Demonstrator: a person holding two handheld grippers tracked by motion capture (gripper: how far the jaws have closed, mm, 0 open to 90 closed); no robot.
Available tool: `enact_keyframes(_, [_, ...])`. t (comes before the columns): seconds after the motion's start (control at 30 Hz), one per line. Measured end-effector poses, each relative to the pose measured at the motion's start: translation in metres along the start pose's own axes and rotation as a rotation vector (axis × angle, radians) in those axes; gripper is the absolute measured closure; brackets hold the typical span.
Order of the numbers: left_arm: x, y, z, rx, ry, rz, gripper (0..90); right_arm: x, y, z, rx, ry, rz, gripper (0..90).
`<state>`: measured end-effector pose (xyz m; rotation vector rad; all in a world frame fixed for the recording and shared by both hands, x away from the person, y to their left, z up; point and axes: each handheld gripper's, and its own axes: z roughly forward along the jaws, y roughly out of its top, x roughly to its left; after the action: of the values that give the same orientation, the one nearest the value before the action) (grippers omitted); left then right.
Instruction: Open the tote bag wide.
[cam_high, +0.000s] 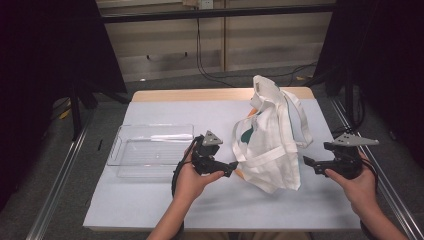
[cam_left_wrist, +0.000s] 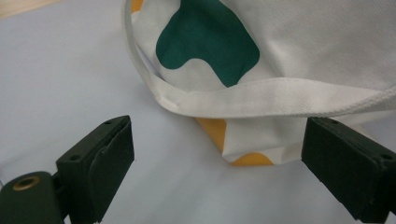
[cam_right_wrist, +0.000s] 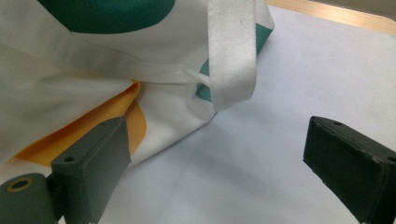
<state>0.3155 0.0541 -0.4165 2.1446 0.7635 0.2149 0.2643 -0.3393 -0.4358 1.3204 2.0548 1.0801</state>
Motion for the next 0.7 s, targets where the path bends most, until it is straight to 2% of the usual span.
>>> enact_keyframes(0.17, [0.001, -0.007, -0.003, -0.003, -0.021, -0.014, 9.4, 0.001, 0.003, 0.005, -0.002, 0.005, 0.003, 7.0])
enact_keyframes(0.37, [0.003, -0.009, -0.010, -0.002, -0.016, -0.022, 9.9, 0.001, 0.003, 0.006, -0.001, 0.000, 0.012, 7.4])
enact_keyframes(0.47, [0.005, -0.005, -0.013, -0.003, -0.005, -0.010, 10.3, 0.000, 0.004, 0.006, -0.004, -0.008, 0.015, 7.8])
enact_keyframes(0.5, [0.005, -0.005, -0.013, -0.014, -0.003, -0.022, 10.5, -0.001, 0.004, 0.006, -0.007, -0.007, 0.017, 7.8])
enact_keyframes(0.57, [0.007, 0.000, -0.012, -0.008, 0.001, -0.007, 11.1, -0.002, 0.006, 0.006, -0.009, -0.015, 0.019, 8.8])
enact_keyframes(0.67, [0.008, 0.003, -0.010, -0.003, 0.003, -0.008, 12.1, -0.002, 0.007, 0.007, -0.010, -0.020, 0.021, 9.3])
enact_keyframes(0.7, [0.009, 0.005, -0.010, -0.003, 0.000, -0.008, 14.9, -0.002, 0.008, 0.008, -0.015, -0.023, 0.021, 11.2])
